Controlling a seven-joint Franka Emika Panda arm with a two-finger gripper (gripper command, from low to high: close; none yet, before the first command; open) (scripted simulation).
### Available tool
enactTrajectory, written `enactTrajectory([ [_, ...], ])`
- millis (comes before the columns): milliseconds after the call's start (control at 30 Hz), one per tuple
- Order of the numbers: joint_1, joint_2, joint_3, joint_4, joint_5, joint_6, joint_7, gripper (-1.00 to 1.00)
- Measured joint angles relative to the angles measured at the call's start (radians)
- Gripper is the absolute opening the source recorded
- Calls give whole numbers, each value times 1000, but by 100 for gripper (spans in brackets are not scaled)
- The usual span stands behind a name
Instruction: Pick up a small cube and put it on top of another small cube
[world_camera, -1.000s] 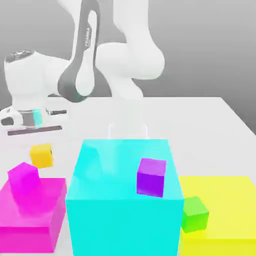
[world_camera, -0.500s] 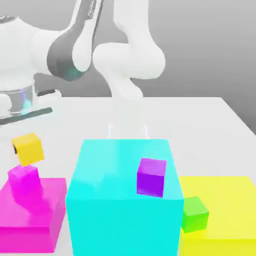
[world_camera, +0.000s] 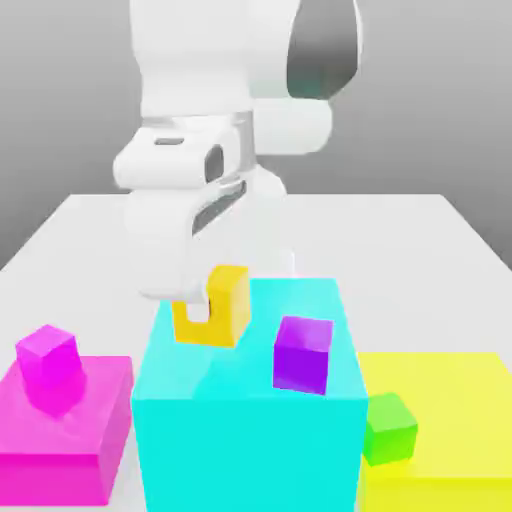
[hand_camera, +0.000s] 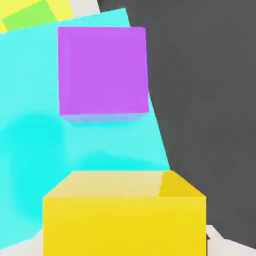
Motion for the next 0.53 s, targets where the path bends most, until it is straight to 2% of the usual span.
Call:
enactTrajectory([
  [100, 58, 17, 64, 11, 10, 3, 19, -100],
  [233, 150, 89, 164, -32, -37, 35, 191, -100],
  [300, 139, 135, 160, -56, -75, 55, 262, -100],
  [400, 133, 228, 156, -83, -111, 159, 301, -100],
  [433, 134, 253, 155, -90, -123, 190, 310, 100],
  [533, 134, 253, 155, -90, -123, 190, 310, 100],
])
